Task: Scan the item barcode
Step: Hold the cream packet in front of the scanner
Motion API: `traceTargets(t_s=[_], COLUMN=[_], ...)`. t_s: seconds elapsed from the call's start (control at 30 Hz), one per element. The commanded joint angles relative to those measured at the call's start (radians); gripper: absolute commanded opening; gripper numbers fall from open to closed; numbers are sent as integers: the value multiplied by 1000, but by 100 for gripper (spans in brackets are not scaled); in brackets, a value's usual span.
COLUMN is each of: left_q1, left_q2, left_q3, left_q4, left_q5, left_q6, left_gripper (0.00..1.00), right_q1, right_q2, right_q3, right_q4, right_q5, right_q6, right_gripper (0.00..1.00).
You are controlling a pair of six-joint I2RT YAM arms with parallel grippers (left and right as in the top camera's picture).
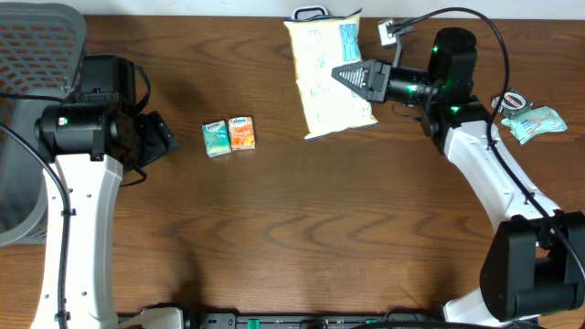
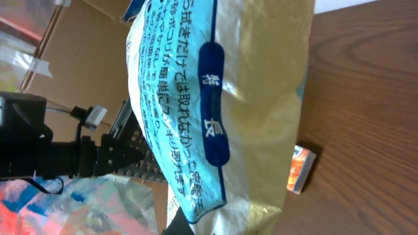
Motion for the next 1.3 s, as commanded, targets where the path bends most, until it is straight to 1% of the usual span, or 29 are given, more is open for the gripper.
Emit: traceTargets(t_s=[0.0, 1.27], left_q1=[5, 5], left_q2=[4, 5], left_q3=[3, 3], left_q4=[-3, -3], left_q5=[-10, -10], left_q6=[-9, -9], left_gripper=[98, 98], right_q1=[16, 42], right_q2=[-21, -21], right_q3=[7, 7], right_q4=[2, -31], right_q5=[1, 31], right_q6=[-20, -41], right_gripper=[1, 1])
